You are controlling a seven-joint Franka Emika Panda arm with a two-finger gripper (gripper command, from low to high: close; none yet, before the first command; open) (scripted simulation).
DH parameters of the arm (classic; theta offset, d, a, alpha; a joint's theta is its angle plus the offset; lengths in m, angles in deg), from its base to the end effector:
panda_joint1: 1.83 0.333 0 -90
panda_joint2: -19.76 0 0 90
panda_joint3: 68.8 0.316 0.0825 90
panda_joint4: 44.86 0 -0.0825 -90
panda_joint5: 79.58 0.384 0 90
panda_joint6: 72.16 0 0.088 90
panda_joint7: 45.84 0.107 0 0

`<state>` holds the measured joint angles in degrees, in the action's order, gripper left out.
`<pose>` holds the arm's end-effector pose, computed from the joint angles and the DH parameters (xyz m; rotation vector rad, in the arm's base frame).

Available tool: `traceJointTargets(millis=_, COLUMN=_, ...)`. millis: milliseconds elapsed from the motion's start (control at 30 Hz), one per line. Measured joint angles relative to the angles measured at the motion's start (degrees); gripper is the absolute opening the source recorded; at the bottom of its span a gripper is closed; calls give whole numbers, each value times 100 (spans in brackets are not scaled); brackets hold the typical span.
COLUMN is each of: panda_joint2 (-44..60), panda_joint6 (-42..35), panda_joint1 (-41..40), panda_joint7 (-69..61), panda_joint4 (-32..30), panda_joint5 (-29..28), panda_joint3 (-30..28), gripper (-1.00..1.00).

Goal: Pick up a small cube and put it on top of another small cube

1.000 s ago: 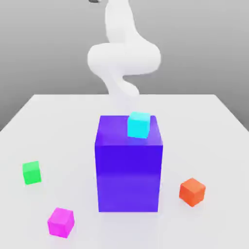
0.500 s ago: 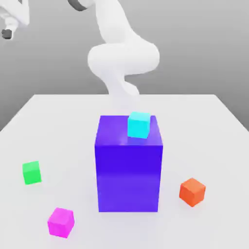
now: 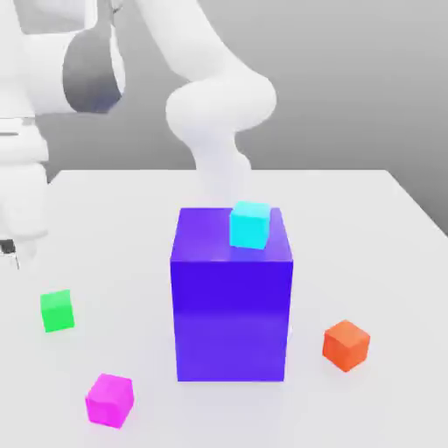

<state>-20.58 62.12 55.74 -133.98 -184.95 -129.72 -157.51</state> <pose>0.4120 -0.2339 0.3038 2.1063 2.2072 0.2133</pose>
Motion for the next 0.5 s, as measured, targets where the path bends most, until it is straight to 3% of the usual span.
traceJointTargets(millis=200, panda_joint2=-316, panda_joint6=-43, panda_joint1=2134, panda_joint7=-724, panda_joint4=108, panda_joint5=-1309, panda_joint3=-1746, gripper=0)
traceJointTargets(millis=333, panda_joint2=-877, panda_joint6=124, panda_joint1=3089, panda_joint7=-448, panda_joint4=381, panda_joint5=-2297, panda_joint3=-2835, gripper=0)
traceJointTargets(millis=367, panda_joint2=-1001, panda_joint6=177, panda_joint1=3243, panda_joint7=-348, panda_joint4=447, panda_joint5=-2501, panda_joint3=-3044, gripper=-100)
traceJointTargets(millis=500, panda_joint2=-1001, panda_joint6=169, panda_joint1=3243, panda_joint7=-330, panda_joint4=448, panda_joint5=-2525, panda_joint3=-3043, gripper=-100)
